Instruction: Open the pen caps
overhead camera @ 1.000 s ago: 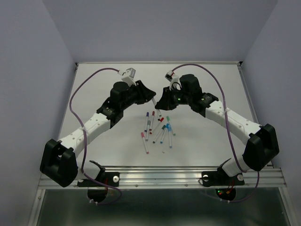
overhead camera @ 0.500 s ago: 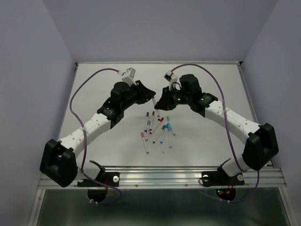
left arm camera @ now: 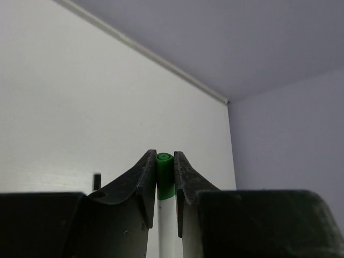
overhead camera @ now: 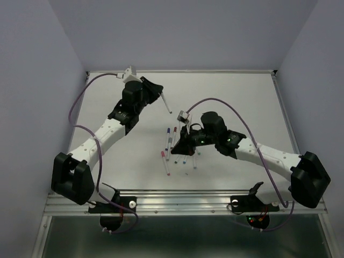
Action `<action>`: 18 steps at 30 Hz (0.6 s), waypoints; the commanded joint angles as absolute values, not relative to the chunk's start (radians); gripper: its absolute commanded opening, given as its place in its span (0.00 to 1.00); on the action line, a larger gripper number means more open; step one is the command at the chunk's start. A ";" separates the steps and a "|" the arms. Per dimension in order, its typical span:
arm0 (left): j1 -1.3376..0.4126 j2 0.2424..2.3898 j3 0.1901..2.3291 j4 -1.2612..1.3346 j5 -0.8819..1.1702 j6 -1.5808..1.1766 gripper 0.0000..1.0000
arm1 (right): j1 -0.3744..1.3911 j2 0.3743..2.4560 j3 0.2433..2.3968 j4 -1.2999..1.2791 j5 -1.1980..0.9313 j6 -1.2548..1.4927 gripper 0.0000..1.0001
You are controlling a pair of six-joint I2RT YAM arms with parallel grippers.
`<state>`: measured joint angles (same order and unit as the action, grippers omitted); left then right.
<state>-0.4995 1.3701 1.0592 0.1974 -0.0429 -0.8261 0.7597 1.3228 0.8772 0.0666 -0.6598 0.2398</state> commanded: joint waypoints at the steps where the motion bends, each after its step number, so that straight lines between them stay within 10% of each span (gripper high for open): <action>1: -0.392 1.347 1.144 0.313 -0.198 -0.887 0.00 | 0.831 1.293 0.789 0.092 -0.771 0.317 0.01; 9: -0.339 1.290 1.060 0.321 -0.092 -0.885 0.00 | 0.831 1.244 0.823 0.075 -0.508 0.368 0.01; 18: -0.376 1.213 0.913 0.321 0.044 -0.897 0.00 | 0.801 1.347 1.040 0.069 -0.174 0.298 0.76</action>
